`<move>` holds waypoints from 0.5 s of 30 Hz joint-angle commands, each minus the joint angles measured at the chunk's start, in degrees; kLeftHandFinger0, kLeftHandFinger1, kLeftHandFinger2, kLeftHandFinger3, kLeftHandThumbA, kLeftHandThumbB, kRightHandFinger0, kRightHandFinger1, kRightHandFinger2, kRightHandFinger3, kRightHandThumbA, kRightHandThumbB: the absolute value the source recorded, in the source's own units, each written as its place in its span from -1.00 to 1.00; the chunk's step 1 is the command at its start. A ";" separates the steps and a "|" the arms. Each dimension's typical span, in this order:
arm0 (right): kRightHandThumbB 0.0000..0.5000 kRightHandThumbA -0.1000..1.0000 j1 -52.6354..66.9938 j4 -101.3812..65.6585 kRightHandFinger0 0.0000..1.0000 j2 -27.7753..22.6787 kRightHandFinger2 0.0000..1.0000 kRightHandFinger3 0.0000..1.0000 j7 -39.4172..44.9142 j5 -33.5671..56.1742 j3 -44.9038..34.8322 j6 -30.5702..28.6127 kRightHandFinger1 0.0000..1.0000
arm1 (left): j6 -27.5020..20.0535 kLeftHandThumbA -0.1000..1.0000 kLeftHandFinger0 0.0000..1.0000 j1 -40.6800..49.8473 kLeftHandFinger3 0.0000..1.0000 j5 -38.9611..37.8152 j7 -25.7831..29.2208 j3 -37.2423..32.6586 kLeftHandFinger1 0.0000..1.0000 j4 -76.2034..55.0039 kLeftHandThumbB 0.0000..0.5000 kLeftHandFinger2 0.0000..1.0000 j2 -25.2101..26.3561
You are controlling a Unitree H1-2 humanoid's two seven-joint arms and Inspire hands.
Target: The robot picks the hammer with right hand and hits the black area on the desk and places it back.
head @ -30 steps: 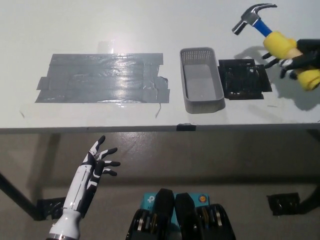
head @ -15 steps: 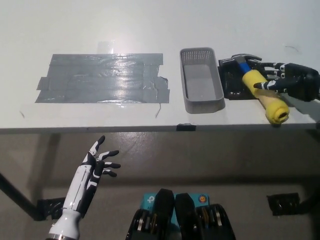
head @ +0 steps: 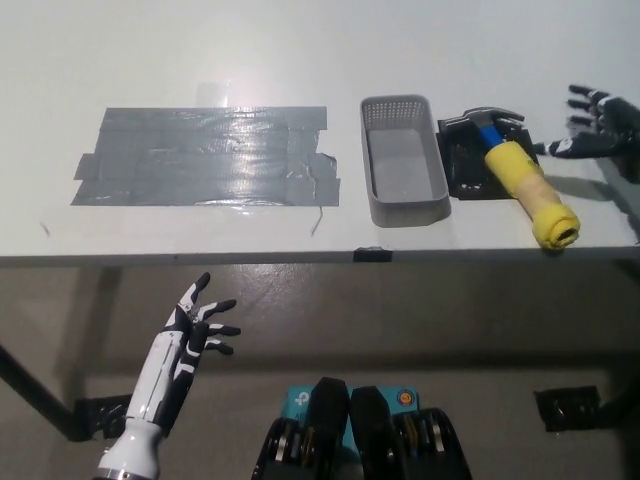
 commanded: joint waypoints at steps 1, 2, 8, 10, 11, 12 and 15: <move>0.55 1.00 -4.76 -19.16 1.00 -4.86 1.00 1.00 -27.42 -5.72 -5.15 -14.58 1.00 | -2.50 1.00 0.56 -1.41 1.00 -0.28 0.33 0.57 0.86 -1.53 -0.79 0.97 0.41; 0.49 1.00 -4.20 -23.56 1.00 -4.83 1.00 1.00 -27.88 -6.50 -5.69 -15.63 1.00 | -2.78 1.00 0.79 -1.56 1.00 0.01 0.52 0.64 1.00 -1.31 -0.76 1.00 0.50; 0.38 1.00 0.07 -43.48 1.00 -4.24 1.00 1.00 -27.05 -9.84 -7.55 -13.01 1.00 | -4.26 1.00 1.00 -1.80 1.00 0.68 1.09 0.86 1.00 -0.17 -0.48 1.00 0.73; 0.55 1.00 1.41 -51.43 1.00 -2.49 1.00 1.00 -22.47 -3.82 -10.47 -8.39 1.00 | -4.24 1.00 1.00 -2.19 1.00 0.30 0.69 0.87 1.00 -0.18 -0.40 1.00 1.00; 0.57 1.00 1.96 -53.88 1.00 -1.92 1.00 1.00 -20.61 -1.08 -11.21 -8.10 1.00 | -4.29 1.00 1.00 -2.21 1.00 0.03 0.54 0.88 1.00 -0.22 -0.40 1.00 1.02; 0.52 1.00 3.21 -58.47 1.00 -1.03 1.00 1.00 -18.42 1.87 -11.31 -7.44 1.00 | -4.17 1.00 1.00 -2.87 1.00 -0.03 0.55 0.91 1.00 -0.03 -0.37 1.00 0.96; 0.33 1.00 10.33 -77.72 1.00 2.88 1.00 1.00 -13.08 7.86 -9.40 -5.06 1.00 | -2.61 1.00 1.00 -5.66 1.00 -0.58 0.18 0.93 1.00 0.44 -0.26 1.00 0.65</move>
